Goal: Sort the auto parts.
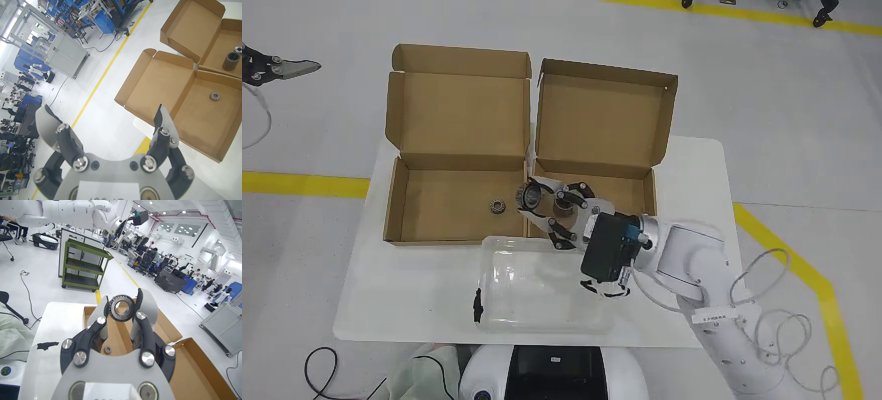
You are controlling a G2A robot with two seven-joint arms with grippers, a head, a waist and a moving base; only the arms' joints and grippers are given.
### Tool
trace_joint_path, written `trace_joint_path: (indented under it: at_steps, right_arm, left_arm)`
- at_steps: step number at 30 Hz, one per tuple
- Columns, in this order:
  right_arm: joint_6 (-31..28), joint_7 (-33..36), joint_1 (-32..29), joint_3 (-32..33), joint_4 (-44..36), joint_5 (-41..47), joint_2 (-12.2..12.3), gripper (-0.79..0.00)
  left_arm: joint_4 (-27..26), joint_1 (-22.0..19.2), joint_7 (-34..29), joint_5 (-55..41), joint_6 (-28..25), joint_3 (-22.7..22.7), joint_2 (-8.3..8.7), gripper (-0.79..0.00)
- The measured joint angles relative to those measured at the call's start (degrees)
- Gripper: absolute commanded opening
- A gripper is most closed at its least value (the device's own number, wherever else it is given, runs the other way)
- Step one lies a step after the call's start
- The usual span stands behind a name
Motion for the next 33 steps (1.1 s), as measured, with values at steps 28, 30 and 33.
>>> trace_joint_path:
  at_steps: [28,30,33]
  right_arm:
    - [1.2,7.9,4.2,0.4,-4.5,3.9,0.5,-0.785]
    - [1.4,7.4,3.6,0.0,-3.8,2.9,0.6,-0.785]
    - [1.6,6.6,2.9,-0.5,-2.4,2.1,0.7,-0.785]
  left_arm:
    - [0.0,0.0,0.0,0.0,0.0,0.0,0.0,0.0]
    - [0.0,0.0,0.0,0.0,0.0,0.0,0.0,0.0]
    - [0.0,0.0,0.0,0.0,0.0,0.0,0.0,0.0]
